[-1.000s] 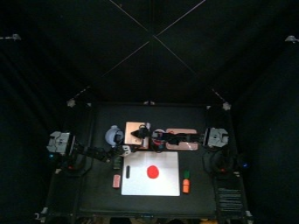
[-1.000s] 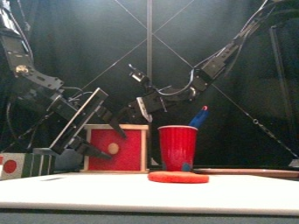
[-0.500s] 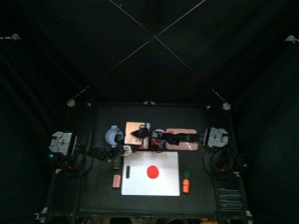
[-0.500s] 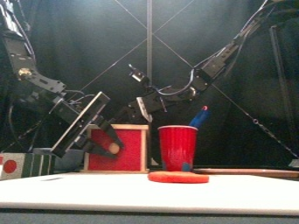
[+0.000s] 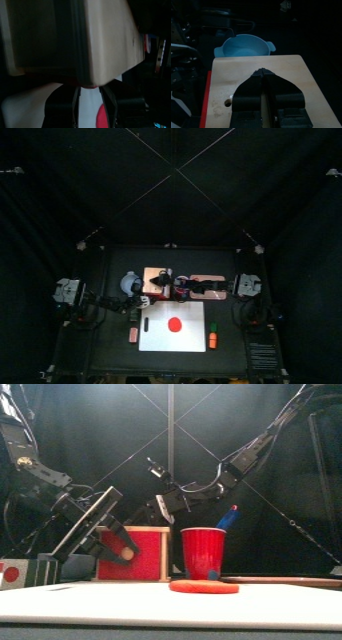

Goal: Get the cutter from the drawer then cut the dough then place the extra dough in the bowl
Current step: Open the drawer

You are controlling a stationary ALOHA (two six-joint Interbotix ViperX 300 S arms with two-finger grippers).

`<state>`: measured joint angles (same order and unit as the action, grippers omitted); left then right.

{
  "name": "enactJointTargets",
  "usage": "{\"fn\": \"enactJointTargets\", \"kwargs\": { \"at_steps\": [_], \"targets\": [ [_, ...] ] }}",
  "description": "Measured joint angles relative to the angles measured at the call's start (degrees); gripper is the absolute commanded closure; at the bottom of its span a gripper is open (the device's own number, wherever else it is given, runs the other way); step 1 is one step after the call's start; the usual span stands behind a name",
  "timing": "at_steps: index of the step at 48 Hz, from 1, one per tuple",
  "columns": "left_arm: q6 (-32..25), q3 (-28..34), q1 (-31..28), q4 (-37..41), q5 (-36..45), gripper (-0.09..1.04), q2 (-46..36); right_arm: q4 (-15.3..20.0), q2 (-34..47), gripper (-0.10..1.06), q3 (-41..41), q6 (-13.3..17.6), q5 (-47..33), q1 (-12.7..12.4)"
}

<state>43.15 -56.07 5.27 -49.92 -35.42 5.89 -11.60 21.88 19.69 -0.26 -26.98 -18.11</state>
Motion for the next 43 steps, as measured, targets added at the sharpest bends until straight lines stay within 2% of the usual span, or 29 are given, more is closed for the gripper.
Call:
{"fn": "enactJointTargets", "kwargs": {
  "at_steps": [43],
  "targets": [
    [0.4, -0.2, 10.6, -5.6, 1.1, 0.41, -0.9, 0.3, 0.0, 1.04, -0.4, 0.1, 1.1, -0.2]
  ]
}}
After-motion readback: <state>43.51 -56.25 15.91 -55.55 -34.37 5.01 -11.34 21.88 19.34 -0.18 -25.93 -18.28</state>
